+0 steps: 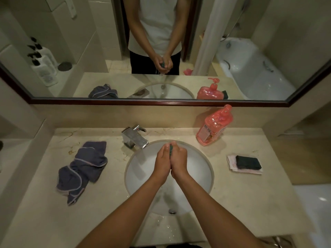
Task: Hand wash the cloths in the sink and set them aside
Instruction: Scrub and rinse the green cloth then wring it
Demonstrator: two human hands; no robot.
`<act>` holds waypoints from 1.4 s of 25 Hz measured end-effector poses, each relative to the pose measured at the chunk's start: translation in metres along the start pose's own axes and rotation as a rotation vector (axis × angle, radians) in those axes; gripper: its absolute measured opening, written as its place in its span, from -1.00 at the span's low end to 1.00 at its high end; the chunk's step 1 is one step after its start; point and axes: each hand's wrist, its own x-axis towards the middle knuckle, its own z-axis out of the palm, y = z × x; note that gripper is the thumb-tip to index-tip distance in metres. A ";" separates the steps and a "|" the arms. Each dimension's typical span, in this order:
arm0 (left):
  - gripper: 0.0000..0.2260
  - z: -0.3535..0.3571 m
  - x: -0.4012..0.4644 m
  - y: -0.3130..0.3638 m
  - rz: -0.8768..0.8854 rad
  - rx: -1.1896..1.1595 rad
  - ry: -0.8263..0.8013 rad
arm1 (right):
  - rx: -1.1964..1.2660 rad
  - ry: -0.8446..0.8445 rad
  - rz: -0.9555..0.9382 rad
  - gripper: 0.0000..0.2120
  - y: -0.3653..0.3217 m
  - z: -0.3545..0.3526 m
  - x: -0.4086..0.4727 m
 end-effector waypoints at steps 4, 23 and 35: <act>-0.69 -0.010 0.002 0.008 -0.050 -0.091 -0.051 | -0.051 -0.023 -0.004 -0.66 -0.007 -0.001 -0.008; -0.89 0.018 -0.007 0.075 0.288 0.126 -0.130 | 0.186 -0.156 0.128 -0.75 -0.075 -0.099 -0.009; -0.89 0.051 -0.003 0.083 0.195 0.143 -0.222 | 0.045 -0.253 -0.162 -0.79 -0.104 -0.149 0.023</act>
